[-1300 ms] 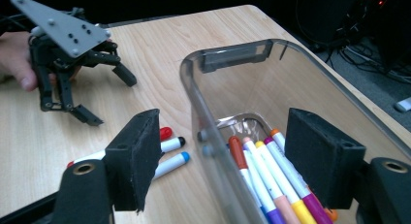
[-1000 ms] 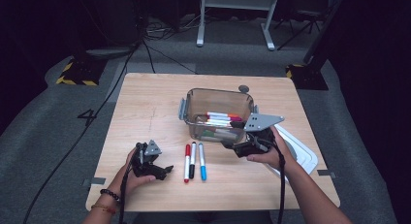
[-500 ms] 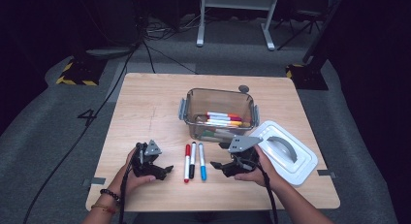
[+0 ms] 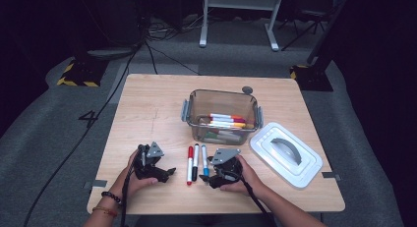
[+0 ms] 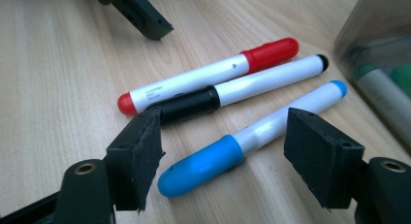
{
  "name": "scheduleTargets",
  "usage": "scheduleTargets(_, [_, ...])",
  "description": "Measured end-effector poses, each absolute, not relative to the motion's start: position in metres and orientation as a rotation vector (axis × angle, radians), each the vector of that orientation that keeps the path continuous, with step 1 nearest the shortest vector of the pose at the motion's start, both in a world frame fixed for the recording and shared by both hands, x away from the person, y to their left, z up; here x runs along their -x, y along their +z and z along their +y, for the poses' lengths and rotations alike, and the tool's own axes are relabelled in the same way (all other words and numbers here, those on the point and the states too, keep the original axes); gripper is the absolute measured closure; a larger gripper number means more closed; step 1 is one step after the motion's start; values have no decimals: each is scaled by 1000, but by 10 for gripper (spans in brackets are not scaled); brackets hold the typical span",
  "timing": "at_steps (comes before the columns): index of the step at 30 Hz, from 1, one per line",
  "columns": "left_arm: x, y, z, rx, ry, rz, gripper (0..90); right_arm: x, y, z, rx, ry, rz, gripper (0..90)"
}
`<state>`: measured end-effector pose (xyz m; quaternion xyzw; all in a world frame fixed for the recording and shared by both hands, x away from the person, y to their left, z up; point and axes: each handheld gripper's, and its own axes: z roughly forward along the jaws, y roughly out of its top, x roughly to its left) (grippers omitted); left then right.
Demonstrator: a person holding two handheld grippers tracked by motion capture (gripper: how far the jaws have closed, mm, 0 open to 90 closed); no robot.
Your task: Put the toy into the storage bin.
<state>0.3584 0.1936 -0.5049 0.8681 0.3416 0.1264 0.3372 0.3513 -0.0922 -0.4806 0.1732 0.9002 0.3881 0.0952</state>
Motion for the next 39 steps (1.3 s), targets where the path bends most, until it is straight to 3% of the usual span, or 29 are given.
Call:
scheduleTargets(11, [-358, -505, 194, -2262, 329, 891, 57, -363, -492, -119, -655, 1083, 2622, 334])
scheduleTargets(15, [-358, -505, 194, -2262, 330, 891, 57, -369, -494, -139, -698, 1069, 2605, 399])
scheduleTargets(18, [-358, -505, 194, -2262, 330, 891, 58, -374, -494, -149, -712, 1073, 2607, 497])
scheduleTargets(29, [-358, -505, 194, -2262, 330, 891, 57, -393, -500, -155, -663, 1157, 2612, 533])
scheduleTargets(39, [-358, -505, 193, -2262, 329, 891, 57, -403, -501, -159, -710, 1167, 2572, 705])
